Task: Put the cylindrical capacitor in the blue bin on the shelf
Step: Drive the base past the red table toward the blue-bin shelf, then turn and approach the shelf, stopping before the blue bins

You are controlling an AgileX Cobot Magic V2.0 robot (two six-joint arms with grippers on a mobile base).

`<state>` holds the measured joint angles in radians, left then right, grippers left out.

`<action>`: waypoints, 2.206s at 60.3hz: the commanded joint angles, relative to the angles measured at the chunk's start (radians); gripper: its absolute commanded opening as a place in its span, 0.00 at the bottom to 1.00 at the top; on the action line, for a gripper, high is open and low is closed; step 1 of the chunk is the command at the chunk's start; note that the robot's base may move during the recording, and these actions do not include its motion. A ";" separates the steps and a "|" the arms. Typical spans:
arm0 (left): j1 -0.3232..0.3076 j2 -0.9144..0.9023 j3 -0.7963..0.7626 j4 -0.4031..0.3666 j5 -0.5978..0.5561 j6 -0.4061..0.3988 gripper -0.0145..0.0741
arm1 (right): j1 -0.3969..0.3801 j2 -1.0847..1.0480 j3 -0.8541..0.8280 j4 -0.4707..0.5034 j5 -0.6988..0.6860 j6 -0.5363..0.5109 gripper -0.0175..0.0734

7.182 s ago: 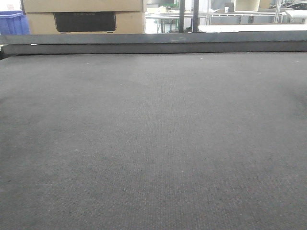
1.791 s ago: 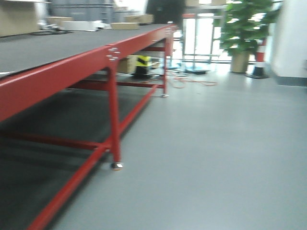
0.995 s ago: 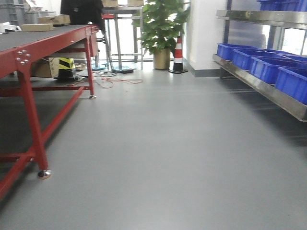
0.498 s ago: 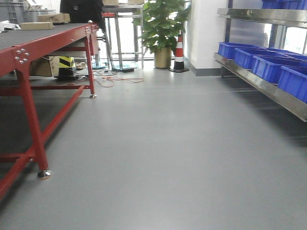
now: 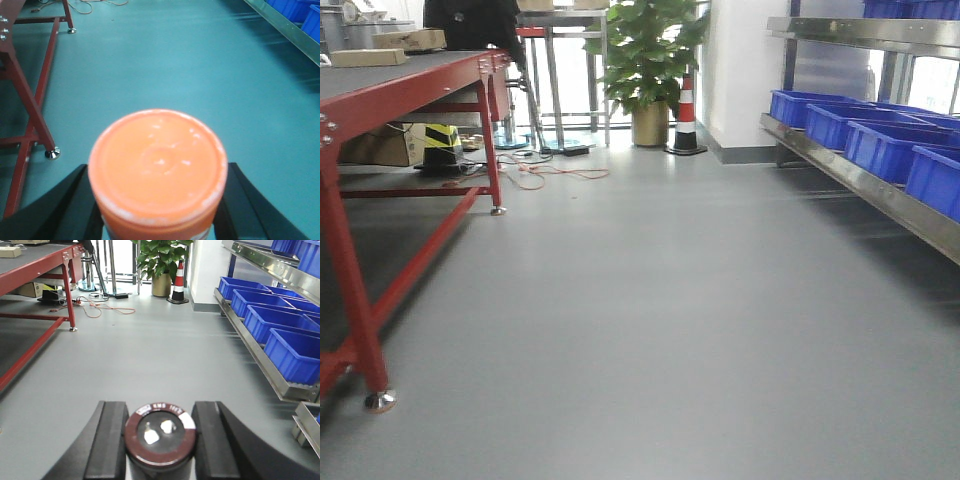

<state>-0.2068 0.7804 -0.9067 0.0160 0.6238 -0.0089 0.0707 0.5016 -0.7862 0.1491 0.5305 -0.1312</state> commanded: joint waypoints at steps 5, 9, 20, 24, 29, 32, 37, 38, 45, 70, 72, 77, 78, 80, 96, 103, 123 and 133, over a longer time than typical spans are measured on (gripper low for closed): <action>-0.005 -0.007 -0.006 -0.001 -0.023 -0.001 0.04 | 0.000 -0.003 -0.006 -0.006 -0.031 -0.002 0.11; -0.005 -0.007 -0.006 -0.001 -0.023 -0.001 0.04 | 0.000 -0.003 -0.006 -0.006 -0.031 -0.002 0.11; -0.005 -0.007 -0.006 -0.001 -0.023 -0.001 0.04 | 0.000 -0.003 -0.006 -0.006 -0.031 -0.002 0.11; -0.005 -0.007 -0.006 -0.001 -0.023 -0.001 0.04 | 0.000 -0.003 -0.006 -0.006 -0.031 -0.002 0.11; -0.005 -0.007 -0.006 -0.001 -0.023 -0.001 0.04 | 0.000 -0.003 -0.006 -0.006 -0.031 -0.002 0.11; -0.005 -0.007 -0.006 -0.001 -0.023 -0.001 0.04 | 0.000 -0.003 -0.006 -0.006 -0.031 -0.002 0.11; -0.005 -0.007 -0.006 -0.001 -0.023 -0.001 0.04 | 0.000 -0.003 -0.006 -0.006 -0.031 -0.002 0.11; -0.005 -0.007 -0.006 -0.001 -0.023 -0.001 0.04 | 0.000 -0.003 -0.006 -0.006 -0.031 -0.002 0.11; -0.005 -0.007 -0.006 -0.001 -0.023 -0.001 0.04 | 0.000 -0.003 -0.006 -0.006 -0.031 -0.002 0.11; -0.005 -0.007 -0.006 -0.001 -0.023 -0.001 0.04 | 0.000 -0.003 -0.006 -0.006 -0.031 -0.002 0.11; -0.005 -0.007 -0.006 -0.001 -0.023 -0.001 0.04 | 0.000 -0.003 -0.006 -0.006 -0.031 -0.002 0.11; -0.005 -0.007 -0.006 -0.001 -0.023 -0.001 0.04 | 0.000 -0.003 -0.006 -0.006 -0.031 -0.002 0.11; -0.005 -0.007 -0.006 -0.001 -0.023 -0.001 0.04 | 0.000 -0.003 -0.006 -0.006 -0.031 -0.002 0.11; -0.005 -0.007 -0.006 -0.001 -0.023 -0.001 0.04 | 0.000 -0.003 -0.006 -0.006 -0.031 -0.002 0.11; -0.005 -0.007 -0.006 -0.001 -0.023 -0.001 0.04 | 0.000 -0.003 -0.006 -0.006 -0.031 -0.002 0.11; -0.005 -0.007 -0.006 -0.001 -0.023 -0.001 0.04 | 0.000 -0.003 -0.006 -0.006 -0.031 -0.002 0.11; -0.005 -0.007 -0.006 -0.001 -0.023 -0.001 0.04 | 0.000 -0.003 -0.006 -0.006 -0.031 -0.002 0.11; -0.005 -0.007 -0.006 -0.001 -0.023 -0.001 0.04 | 0.000 -0.003 -0.006 -0.006 -0.031 -0.002 0.11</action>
<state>-0.2085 0.7804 -0.9067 0.0174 0.6238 -0.0089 0.0707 0.5016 -0.7862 0.1491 0.5305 -0.1312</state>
